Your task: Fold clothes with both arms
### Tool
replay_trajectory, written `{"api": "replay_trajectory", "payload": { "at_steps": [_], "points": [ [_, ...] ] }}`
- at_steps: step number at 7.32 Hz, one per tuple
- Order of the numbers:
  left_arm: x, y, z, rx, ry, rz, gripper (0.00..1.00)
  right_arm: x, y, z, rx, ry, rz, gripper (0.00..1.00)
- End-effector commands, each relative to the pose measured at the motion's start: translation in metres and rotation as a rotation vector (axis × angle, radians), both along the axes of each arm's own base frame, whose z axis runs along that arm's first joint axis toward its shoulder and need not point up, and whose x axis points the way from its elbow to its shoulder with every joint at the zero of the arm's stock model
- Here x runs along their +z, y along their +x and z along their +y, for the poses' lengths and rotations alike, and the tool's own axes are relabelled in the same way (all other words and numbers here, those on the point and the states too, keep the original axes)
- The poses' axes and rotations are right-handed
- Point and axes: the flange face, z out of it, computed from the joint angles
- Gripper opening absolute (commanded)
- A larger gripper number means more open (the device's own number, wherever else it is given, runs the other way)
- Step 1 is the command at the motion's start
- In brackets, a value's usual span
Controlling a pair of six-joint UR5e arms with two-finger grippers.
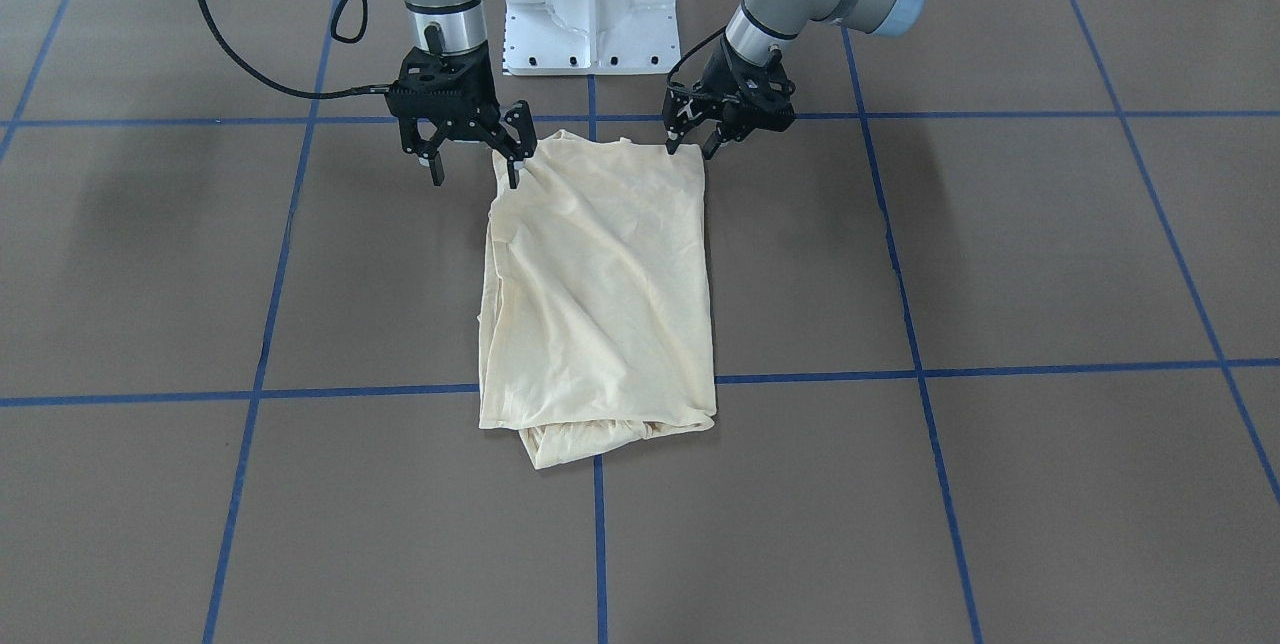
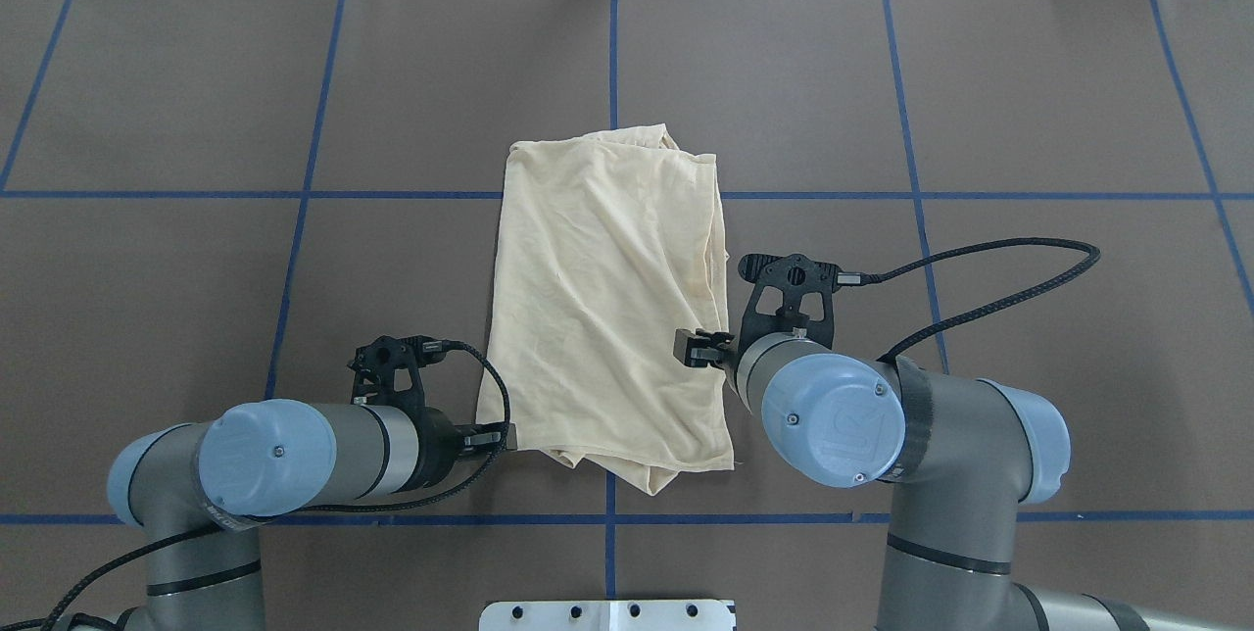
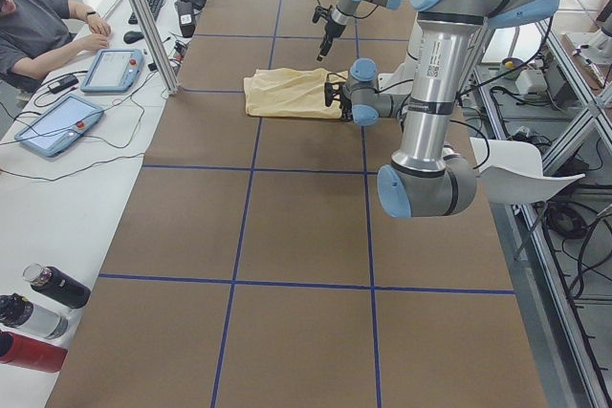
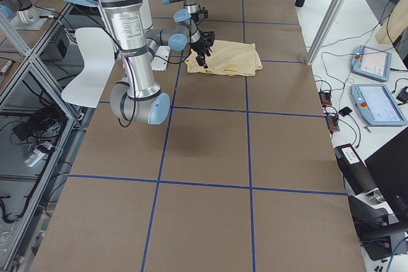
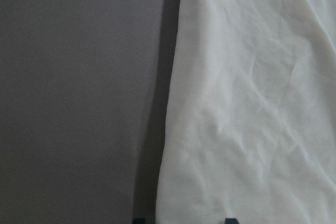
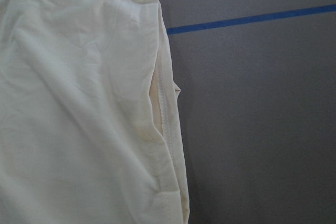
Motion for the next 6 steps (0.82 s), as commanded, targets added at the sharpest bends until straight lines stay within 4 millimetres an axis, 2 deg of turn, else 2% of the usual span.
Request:
{"api": "replay_trajectory", "payload": {
  "at_steps": [1,2,3,6],
  "points": [
    [0.0004,0.0003,-0.0001,-0.001,-0.001,0.0,0.41,0.001,-0.0007,-0.0001,0.0,-0.001,0.003,1.0],
    [0.0011,0.0007,-0.0002,-0.001,-0.002,-0.001,0.23,0.0025,-0.0014,0.0006,-0.002,-0.002,0.006,1.0],
    [-0.0003,0.0,0.0002,0.001,-0.002,0.002,0.0,0.0023,-0.0018,0.0013,-0.002,0.0,0.005,1.0],
    [-0.0059,-0.0029,0.0016,0.008,0.002,0.012,0.0,0.0059,-0.0101,0.0058,-0.006,-0.005,0.013,1.0]
  ]
}}
